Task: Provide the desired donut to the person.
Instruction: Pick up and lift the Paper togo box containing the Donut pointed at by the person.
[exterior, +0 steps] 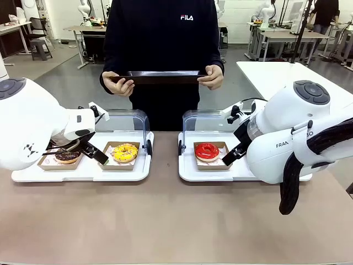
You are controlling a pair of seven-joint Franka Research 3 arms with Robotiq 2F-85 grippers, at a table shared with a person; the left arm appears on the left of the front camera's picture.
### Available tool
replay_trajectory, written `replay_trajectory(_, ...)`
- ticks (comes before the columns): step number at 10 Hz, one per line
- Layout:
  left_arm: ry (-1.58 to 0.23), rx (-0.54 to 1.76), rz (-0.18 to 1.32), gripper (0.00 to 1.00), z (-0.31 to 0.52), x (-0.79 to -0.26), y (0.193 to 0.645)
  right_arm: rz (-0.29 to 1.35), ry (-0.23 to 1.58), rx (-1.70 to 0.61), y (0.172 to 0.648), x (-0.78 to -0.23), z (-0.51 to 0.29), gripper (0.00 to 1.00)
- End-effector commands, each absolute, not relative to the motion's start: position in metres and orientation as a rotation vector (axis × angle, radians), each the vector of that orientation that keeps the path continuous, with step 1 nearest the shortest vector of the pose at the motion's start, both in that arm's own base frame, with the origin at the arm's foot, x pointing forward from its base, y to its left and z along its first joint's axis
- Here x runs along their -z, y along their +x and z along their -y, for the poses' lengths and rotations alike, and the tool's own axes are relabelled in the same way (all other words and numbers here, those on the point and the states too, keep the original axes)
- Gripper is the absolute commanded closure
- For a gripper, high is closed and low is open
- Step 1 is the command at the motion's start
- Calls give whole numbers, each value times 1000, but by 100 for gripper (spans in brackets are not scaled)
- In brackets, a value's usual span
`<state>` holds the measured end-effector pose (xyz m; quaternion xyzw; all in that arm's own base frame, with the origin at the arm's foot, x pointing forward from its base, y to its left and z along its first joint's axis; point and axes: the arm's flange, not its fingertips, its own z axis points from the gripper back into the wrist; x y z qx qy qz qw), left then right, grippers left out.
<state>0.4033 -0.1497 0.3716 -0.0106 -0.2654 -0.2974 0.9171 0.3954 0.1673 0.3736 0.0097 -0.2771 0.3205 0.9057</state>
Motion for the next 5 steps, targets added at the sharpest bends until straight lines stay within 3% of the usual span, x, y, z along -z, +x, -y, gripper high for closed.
replay_trajectory(1, -22, 612, 546, 0, 150, -372, 403, 572, 20, -662, 395, -374, -167, 0)
replay_trajectory(5, -22, 612, 546, 0, 150, -372, 403, 572, 20, -662, 395, -374, -167, 0)
